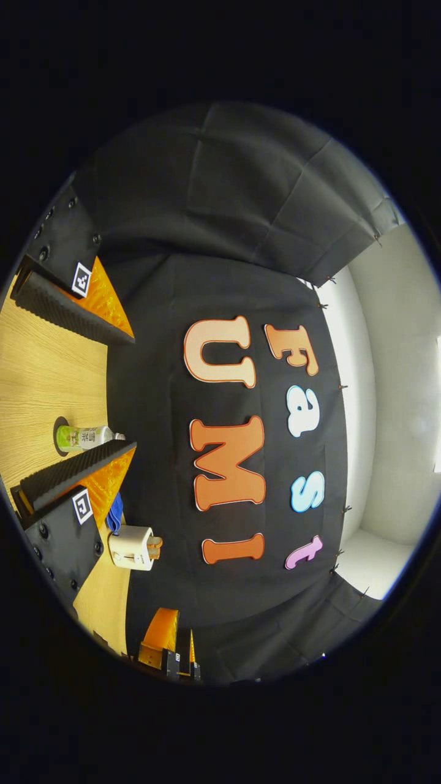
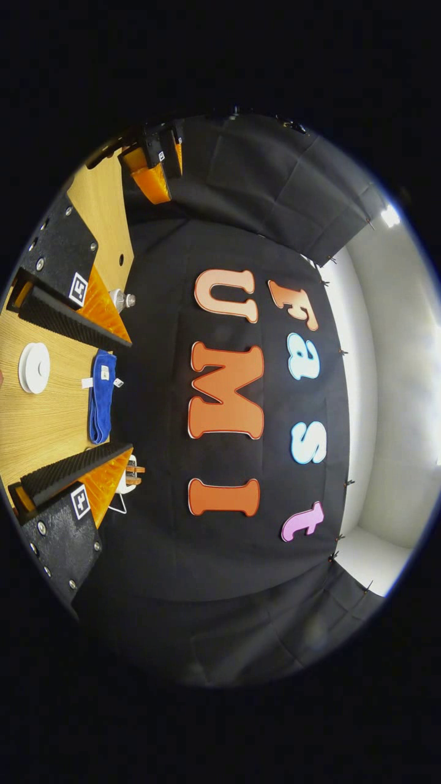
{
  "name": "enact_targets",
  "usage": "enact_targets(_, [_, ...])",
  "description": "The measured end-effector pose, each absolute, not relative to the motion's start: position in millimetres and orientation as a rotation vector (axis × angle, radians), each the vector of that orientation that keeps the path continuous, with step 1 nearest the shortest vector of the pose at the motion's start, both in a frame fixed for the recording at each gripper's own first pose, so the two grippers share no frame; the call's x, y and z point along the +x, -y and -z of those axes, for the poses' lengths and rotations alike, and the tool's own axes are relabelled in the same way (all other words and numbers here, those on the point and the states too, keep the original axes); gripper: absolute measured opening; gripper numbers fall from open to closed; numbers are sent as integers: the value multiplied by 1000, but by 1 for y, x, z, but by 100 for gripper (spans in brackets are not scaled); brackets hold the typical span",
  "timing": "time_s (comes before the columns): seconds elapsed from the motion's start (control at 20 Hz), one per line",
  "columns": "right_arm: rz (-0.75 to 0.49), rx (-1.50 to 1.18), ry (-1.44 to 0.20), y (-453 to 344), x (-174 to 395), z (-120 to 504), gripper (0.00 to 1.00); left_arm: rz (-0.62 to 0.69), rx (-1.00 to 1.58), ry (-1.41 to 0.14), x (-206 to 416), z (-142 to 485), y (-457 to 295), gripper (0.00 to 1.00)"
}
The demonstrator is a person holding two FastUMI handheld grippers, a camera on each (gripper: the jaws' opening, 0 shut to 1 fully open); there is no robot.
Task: Open the teacup lid with one hand, grasp the water bottle and pour water into the teacup with the other hand; after pouring, place the water bottle on the coaster and then close the teacup lid.
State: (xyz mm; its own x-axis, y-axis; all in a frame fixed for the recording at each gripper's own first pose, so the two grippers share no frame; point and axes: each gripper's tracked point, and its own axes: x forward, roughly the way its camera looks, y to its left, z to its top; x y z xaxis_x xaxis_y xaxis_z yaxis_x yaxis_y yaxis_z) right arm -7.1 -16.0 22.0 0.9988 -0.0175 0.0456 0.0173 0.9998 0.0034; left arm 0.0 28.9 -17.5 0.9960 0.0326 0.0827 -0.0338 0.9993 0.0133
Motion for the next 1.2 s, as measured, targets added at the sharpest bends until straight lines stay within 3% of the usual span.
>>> enact_targets(1.2, [12,-11,36,13,-6,-20,90,-47,15,66,-5,18,-39,98])
